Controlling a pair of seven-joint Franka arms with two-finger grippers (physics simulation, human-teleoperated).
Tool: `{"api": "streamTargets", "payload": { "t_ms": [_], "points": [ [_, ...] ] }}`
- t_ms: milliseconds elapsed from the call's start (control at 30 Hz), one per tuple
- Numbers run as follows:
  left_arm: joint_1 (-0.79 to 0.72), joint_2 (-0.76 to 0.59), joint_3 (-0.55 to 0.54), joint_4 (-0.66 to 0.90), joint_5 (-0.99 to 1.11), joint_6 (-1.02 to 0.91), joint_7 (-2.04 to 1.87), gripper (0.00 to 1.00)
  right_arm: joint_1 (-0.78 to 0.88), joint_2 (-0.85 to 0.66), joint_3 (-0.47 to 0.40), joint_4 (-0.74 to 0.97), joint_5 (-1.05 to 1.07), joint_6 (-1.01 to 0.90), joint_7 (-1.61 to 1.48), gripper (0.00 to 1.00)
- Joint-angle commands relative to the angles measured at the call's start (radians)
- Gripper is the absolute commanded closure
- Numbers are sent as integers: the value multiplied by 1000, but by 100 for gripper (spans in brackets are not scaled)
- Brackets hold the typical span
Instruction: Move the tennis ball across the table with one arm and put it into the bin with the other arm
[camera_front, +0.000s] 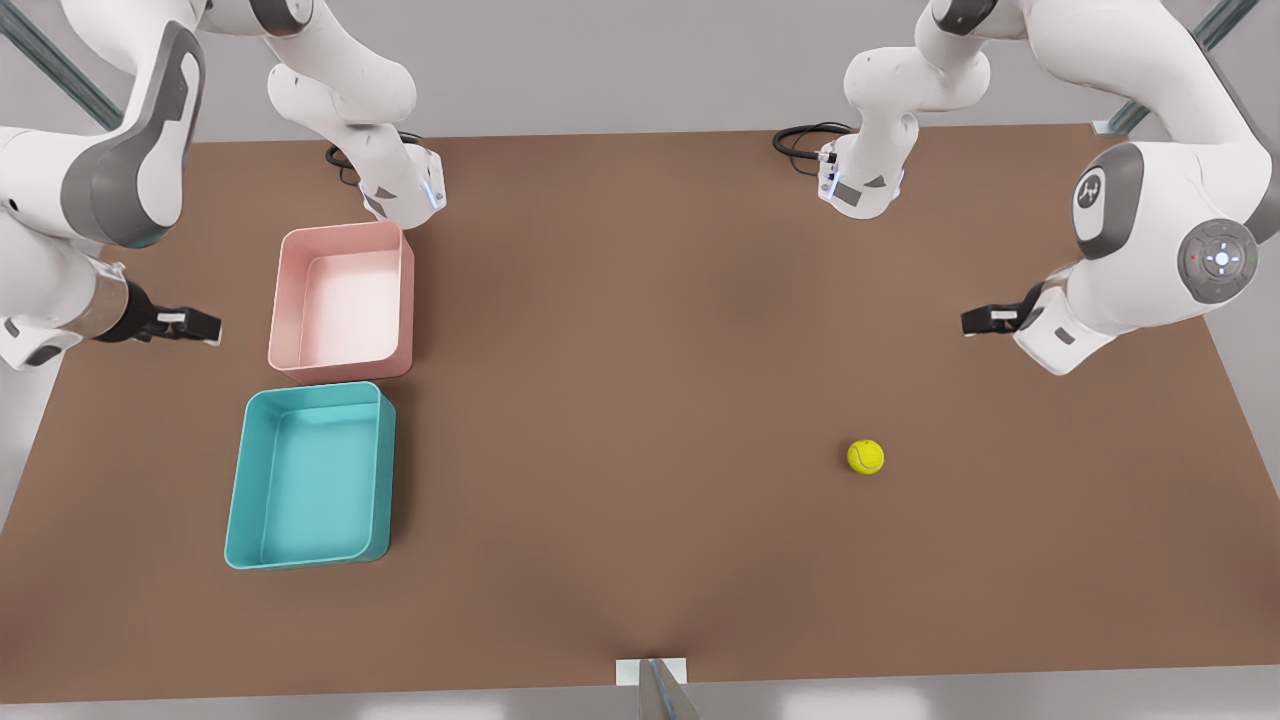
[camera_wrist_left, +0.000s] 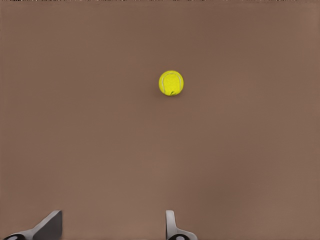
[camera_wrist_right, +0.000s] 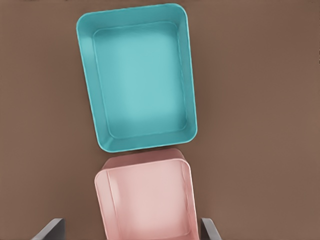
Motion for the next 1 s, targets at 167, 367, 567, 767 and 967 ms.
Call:
{"api": "streamTargets", "payload": {
  "t_ms": [167, 367, 567, 767, 967],
  "points": [
    [14, 48, 0, -119, -3, 276, 436, 79, 11, 26, -1, -2, -12, 49, -49, 0],
    [44, 275, -6, -236, 35, 767, 1627, 79, 10, 37, -3, 15, 31, 57, -58, 0],
    [47, 375, -8, -264, 41, 838, 2112, 79, 13, 46, 0, 1, 41, 63, -49, 0],
    [44, 365, -11, -386, 156, 974, 2034, 79, 24, 45, 0, -10, 41, 78, -40, 0],
    [40, 369, -19, -440, 158, 985, 1942, 79, 24, 35, 0, -30, 42, 94, -38, 0]
  ]
}}
